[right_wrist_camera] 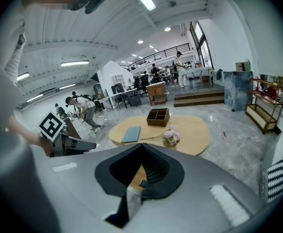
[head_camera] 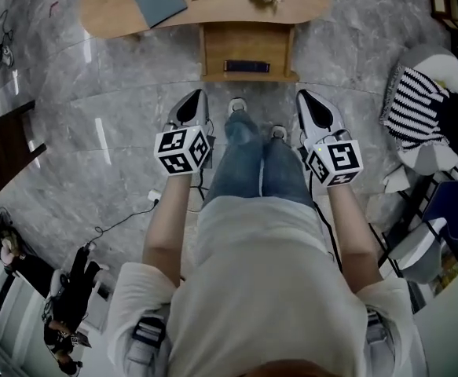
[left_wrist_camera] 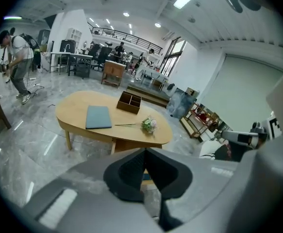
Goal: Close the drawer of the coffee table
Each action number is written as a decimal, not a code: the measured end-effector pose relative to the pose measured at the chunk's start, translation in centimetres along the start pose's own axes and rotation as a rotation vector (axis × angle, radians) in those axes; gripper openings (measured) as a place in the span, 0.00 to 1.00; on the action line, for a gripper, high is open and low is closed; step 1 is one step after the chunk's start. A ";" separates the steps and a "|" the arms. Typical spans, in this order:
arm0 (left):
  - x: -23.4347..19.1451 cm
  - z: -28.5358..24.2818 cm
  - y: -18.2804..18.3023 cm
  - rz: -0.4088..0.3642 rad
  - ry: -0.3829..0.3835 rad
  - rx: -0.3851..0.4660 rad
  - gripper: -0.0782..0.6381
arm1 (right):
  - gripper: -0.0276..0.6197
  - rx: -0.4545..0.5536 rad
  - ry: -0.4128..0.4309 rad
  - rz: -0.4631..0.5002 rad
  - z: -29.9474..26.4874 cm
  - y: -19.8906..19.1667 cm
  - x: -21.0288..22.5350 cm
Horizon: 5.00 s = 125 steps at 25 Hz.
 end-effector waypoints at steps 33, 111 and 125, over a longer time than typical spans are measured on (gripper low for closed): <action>-18.4 -18.4 -16.1 -0.300 0.065 -0.422 0.37 | 0.24 -0.432 -0.049 -0.072 -12.6 -29.1 7.8; -18.1 -26.0 -12.1 -0.628 0.206 -0.460 0.43 | 0.42 -0.684 0.015 0.195 -19.8 -30.1 13.5; -17.6 -29.5 -8.6 -0.593 0.220 -0.450 0.43 | 0.42 -0.671 0.014 0.218 -23.3 -27.8 16.8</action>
Point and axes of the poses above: the fingertips, and each gripper's own axes: z backward along the fingers, x to its right, y out of its top, the point moved 6 cm from there along z, backward along the fingers, and after that the axes turned 12 degrees about z, right-handed, at the moved point
